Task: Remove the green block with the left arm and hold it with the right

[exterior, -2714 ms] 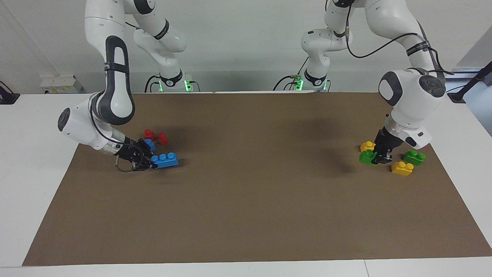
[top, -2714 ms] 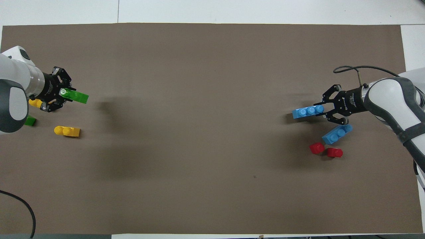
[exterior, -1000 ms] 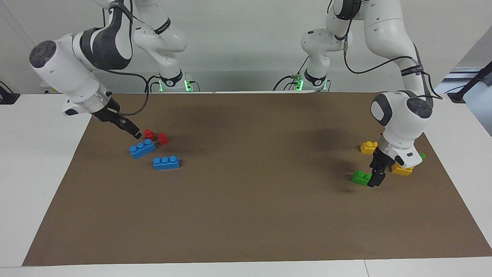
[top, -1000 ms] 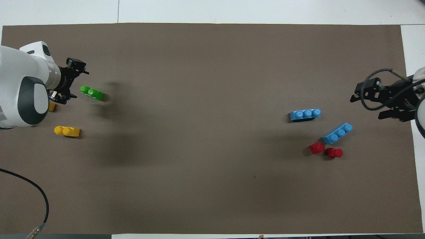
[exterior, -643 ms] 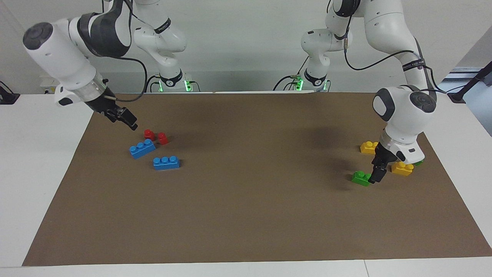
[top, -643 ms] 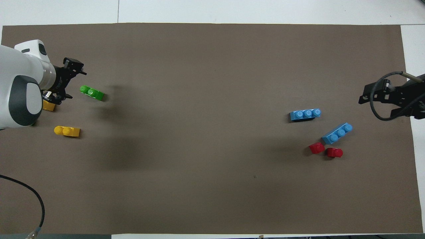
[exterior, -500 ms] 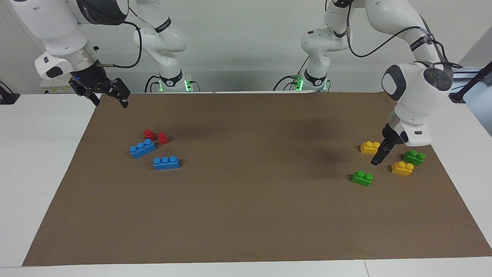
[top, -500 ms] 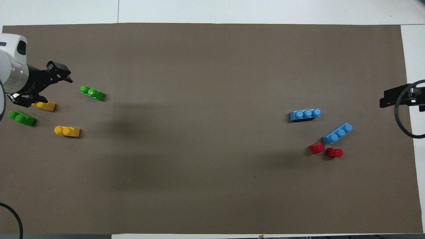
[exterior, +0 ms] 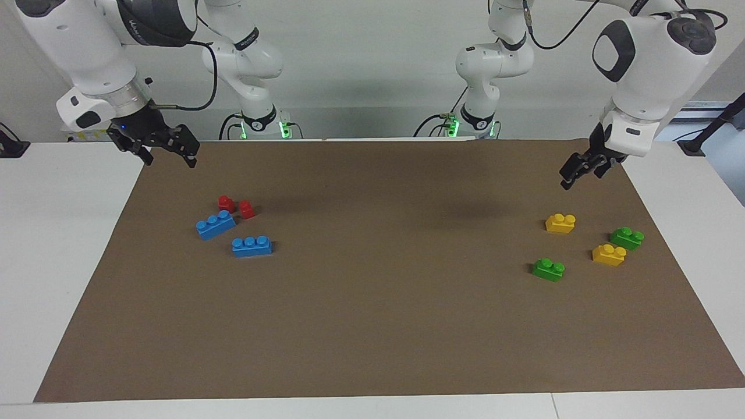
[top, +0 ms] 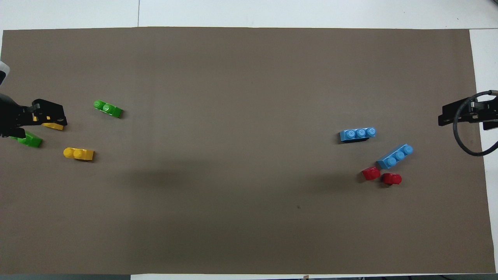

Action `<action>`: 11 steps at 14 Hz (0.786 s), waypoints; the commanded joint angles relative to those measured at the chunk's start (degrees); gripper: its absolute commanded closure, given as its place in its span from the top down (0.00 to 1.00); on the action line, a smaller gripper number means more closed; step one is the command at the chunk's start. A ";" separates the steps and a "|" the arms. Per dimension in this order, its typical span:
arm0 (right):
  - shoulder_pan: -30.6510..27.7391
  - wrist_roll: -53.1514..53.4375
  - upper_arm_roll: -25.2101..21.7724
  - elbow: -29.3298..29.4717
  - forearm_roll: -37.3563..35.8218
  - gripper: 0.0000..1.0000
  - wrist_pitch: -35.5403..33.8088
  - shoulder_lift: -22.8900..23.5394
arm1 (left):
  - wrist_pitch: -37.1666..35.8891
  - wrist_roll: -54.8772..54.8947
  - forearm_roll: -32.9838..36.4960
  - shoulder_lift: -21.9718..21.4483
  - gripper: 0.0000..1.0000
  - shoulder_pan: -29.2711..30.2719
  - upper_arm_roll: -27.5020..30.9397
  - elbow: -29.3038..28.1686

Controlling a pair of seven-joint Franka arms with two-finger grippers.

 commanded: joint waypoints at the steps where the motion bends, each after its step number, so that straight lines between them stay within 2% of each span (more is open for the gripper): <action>1: -0.09 -1.13 0.27 0.75 -2.92 1.00 -0.41 0.35 | -4.08 6.98 0.37 -2.71 1.00 -0.30 -0.39 -0.88; 5: -0.09 -2.63 0.27 0.75 -3.27 1.00 -0.50 0.35 | -4.09 7.61 -1.99 -4.56 1.00 -0.22 -0.31 -1.23; 11: -0.09 -2.28 0.18 0.93 -3.01 1.00 -0.58 0.35 | -0.75 10.68 -4.20 -4.56 1.00 0.22 -0.13 -1.58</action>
